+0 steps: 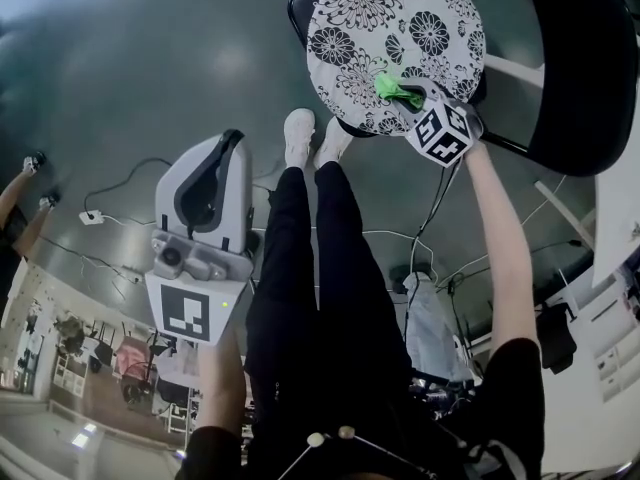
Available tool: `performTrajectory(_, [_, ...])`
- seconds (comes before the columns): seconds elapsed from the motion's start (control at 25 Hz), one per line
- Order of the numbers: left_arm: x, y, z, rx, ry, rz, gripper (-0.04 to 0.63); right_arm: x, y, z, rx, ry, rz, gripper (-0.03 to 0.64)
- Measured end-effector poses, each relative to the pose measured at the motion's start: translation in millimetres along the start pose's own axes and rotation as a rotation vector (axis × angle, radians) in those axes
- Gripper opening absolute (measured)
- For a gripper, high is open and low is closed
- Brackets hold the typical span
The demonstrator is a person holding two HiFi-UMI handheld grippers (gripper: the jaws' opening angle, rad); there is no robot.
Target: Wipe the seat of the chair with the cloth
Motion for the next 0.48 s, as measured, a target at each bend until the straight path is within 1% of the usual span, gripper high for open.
performTrajectory(0.32, [-1.1,-0.4,-1.0,0.002,0.008,0.000,0.006,6.2,15.5,77.8,-0.027,-0.141,0.007,0.084])
performTrajectory(0.48, [-1.8,2.6,0.2,-0.003,0.000,0.003,0.006,12.0,20.3,95.0,-0.031,-0.168,0.015,0.084])
Point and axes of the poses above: the fingertips, and each gripper's own axes: x forward along the fingers, z to its left, y out of its underside, the point moved 3 cm from there along -x, backward along the fingers, and after that the axes turned 14 degrees about z, right-handed, at the moved point
